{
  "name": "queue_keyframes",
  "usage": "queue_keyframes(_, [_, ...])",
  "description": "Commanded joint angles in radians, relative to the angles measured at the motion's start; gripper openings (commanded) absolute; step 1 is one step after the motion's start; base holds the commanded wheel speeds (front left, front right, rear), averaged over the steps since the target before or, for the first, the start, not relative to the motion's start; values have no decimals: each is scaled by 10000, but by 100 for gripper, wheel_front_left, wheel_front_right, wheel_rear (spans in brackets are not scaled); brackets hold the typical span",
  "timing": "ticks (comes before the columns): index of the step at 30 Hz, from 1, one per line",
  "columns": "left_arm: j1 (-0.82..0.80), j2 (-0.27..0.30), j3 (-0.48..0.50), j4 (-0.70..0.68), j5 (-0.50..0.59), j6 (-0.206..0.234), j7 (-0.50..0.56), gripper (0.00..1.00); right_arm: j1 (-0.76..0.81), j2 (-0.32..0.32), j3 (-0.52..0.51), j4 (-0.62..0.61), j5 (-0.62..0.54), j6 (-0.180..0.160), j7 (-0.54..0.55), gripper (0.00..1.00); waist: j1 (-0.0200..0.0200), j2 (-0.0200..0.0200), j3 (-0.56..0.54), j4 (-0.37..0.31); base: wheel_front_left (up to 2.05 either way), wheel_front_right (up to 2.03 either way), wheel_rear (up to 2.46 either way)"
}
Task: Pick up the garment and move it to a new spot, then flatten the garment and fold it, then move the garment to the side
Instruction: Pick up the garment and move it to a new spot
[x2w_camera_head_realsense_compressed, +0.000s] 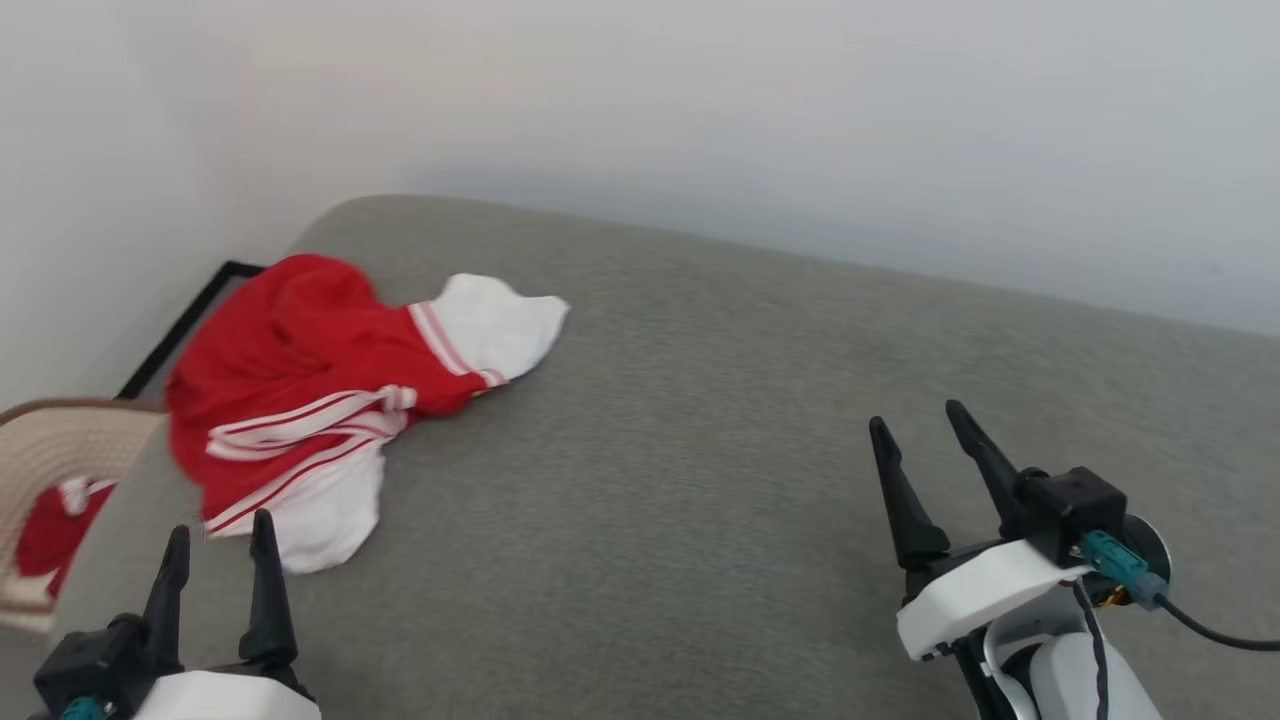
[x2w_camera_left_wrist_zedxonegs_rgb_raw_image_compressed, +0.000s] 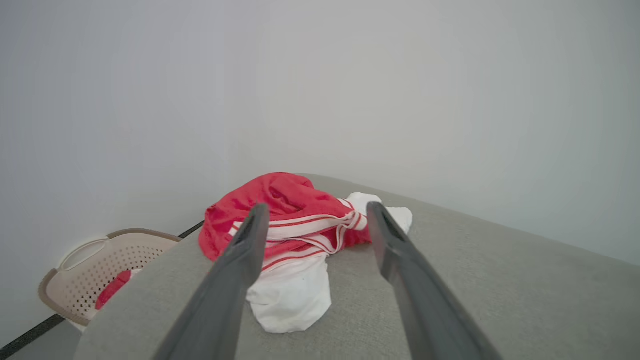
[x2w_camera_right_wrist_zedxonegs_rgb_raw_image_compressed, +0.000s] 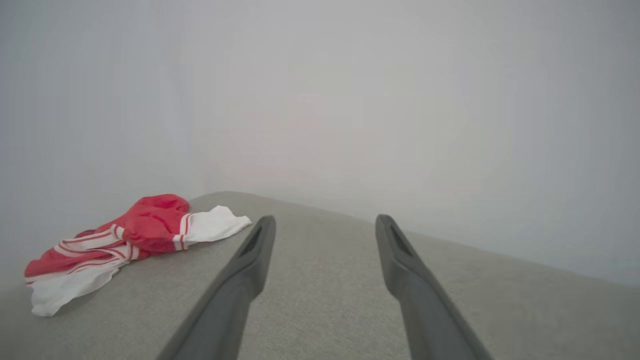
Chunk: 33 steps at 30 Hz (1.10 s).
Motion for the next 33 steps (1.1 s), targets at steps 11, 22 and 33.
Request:
queue_keyframes(11, [189,-14,35,-142,-251,199,340,100,-97,-1,400,117,190,25,4,100,0,0,-188,1625,0,0,0])
queue_keyframes(22, [-1111,-48,-188,48,-826,-14,840,100,-125,-30,-185,-278,62,25,141,100,0,0,408,2187,0,0,0])
queue_keyframes(33, [-4127,752,-368,2144,-1356,-466,975,100,-645,-296,-332,-878,-160,25,454,100,0,0,1654,1430,0,0,0])
